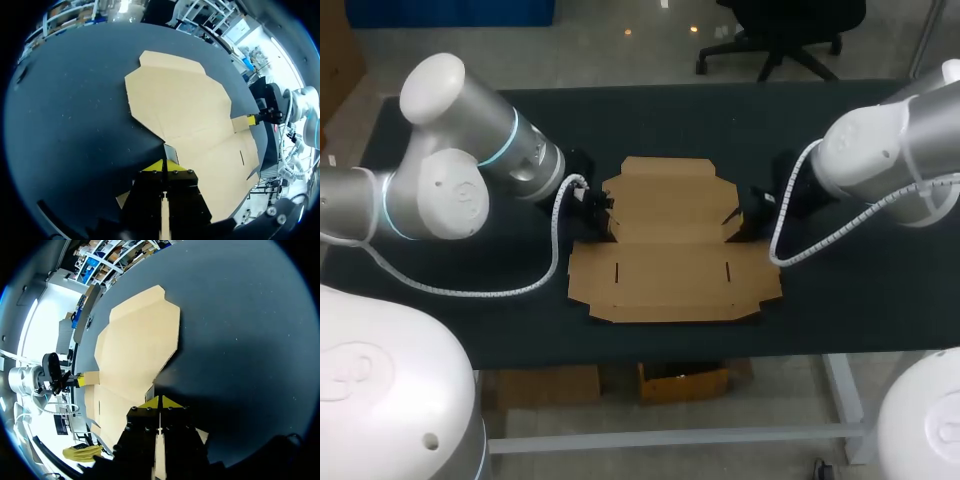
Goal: Assemble the packaging by folding the flat box into shape, placing the metal phone stand inside, and closing the box properly
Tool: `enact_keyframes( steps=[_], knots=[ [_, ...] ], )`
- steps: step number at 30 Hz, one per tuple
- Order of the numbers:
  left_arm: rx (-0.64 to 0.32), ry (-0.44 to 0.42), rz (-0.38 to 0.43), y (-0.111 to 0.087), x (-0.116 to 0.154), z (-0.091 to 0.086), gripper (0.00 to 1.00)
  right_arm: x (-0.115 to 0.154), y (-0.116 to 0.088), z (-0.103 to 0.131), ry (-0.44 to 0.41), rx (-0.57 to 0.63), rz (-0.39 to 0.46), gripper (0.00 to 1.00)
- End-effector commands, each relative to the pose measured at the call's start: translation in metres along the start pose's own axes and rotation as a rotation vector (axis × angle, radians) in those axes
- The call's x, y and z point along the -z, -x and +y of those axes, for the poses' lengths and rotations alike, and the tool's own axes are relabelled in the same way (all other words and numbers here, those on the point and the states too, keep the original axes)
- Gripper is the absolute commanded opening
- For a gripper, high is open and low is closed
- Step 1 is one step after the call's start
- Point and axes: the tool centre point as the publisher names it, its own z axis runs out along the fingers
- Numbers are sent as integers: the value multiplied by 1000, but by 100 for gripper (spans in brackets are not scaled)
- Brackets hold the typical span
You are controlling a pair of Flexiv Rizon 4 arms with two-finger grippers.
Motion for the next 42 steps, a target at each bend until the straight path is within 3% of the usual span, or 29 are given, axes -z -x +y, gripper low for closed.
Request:
enact_keyframes(
  steps=[1, 42],
  knots=[
    [1, -5, -20, -6, 1, 1, 0, 2, -3, -3, 6, 0, -11, 0],
    [-2, -40, -69, -17, 1, -4, 0, -1, -15, 2, 30, -3, -50, 0]
  ],
)
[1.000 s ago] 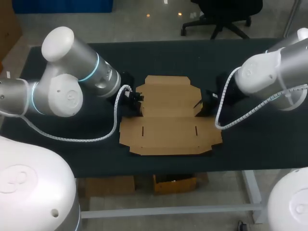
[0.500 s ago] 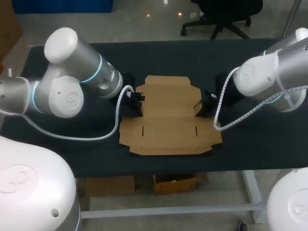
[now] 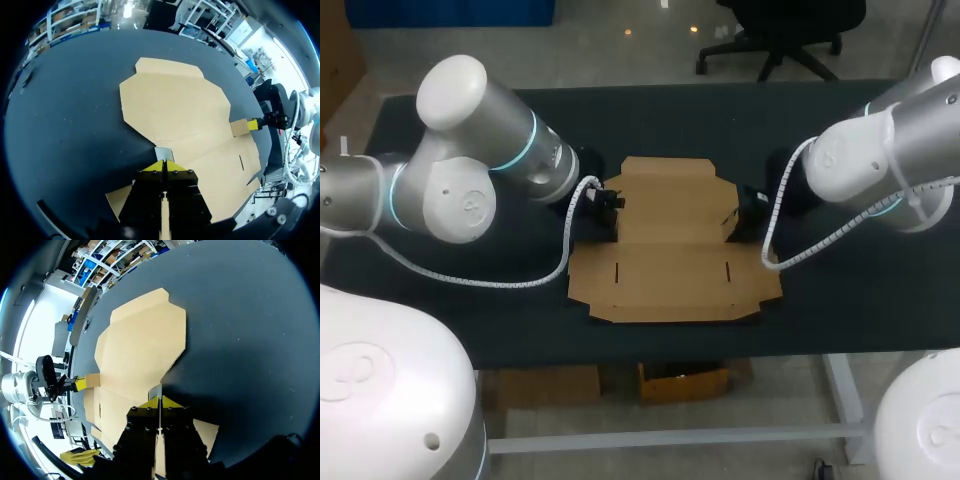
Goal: Assemble the packaging by folding the flat box into shape, placing the metal phone stand inside, and closing the box properly
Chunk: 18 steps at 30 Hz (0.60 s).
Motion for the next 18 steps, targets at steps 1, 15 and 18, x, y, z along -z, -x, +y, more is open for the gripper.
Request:
enact_keyframes(
  steps=[1, 15, 18],
  knots=[
    [-2, 1, -9, -3, -1, 0, 0, -3, -4, 4, -5, 5, -3, 0],
    [-9, 6, -4, -6, -3, -1, 0, -13, -9, 7, -26, 17, -3, 0],
    [-11, 8, -2, -7, -4, -2, 0, -14, -10, 7, -26, 18, -3, 0]
  ],
)
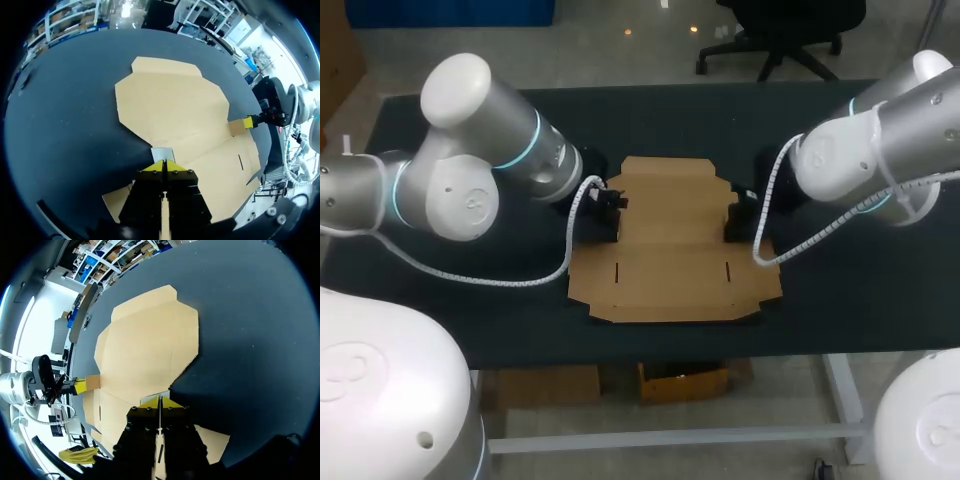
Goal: Assemble the packaging by folding the flat box into shape, placing the metal phone stand inside, and closing the box properly
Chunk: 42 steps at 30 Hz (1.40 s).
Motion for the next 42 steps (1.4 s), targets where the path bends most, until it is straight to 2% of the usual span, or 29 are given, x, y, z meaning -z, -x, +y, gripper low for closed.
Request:
enact_keyframes(
  steps=[1, 42],
  knots=[
    [-1, 2, -6, -2, -2, -1, 0, -1, -1, 2, -6, 1, 3, 0],
    [7, 81, -14, -7, -20, -5, 0, -14, -11, 0, -40, 10, -18, 0]
  ],
)
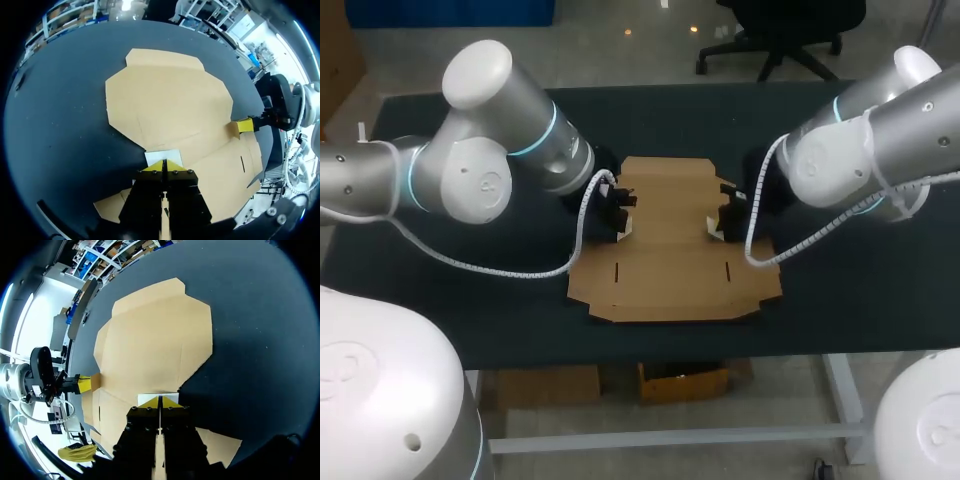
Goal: Assemble the packaging by folding the flat box into shape, placing the metal phone stand inside, and closing the box properly
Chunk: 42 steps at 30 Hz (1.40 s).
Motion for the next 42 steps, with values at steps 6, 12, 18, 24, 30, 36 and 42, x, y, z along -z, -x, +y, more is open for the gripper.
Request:
enact_keyframes(
  steps=[6, 12, 18, 24, 30, 36, 42],
  knots=[
    [-3, 16, -5, -3, -7, -2, 0, -3, -3, -1, -19, -3, -20, 0],
    [-6, 22, -5, -4, -9, -1, 0, -5, -3, -1, -24, -8, -29, 0],
    [-4, 25, -5, -4, -10, -1, 0, -7, -2, -1, -27, -12, -32, 0],
    [0, 29, -9, -5, -11, -1, 0, -8, -3, -1, -31, -15, -37, 0],
    [0, 36, -12, -6, -15, -1, 0, -8, -3, -3, -32, -22, -42, 0],
    [-1, 42, -12, -7, -18, -1, 0, -9, -3, -4, -34, -31, -56, 0],
    [1, 49, -23, -9, -21, 0, 0, -15, -2, -3, -49, -41, -64, 0]
  ],
)
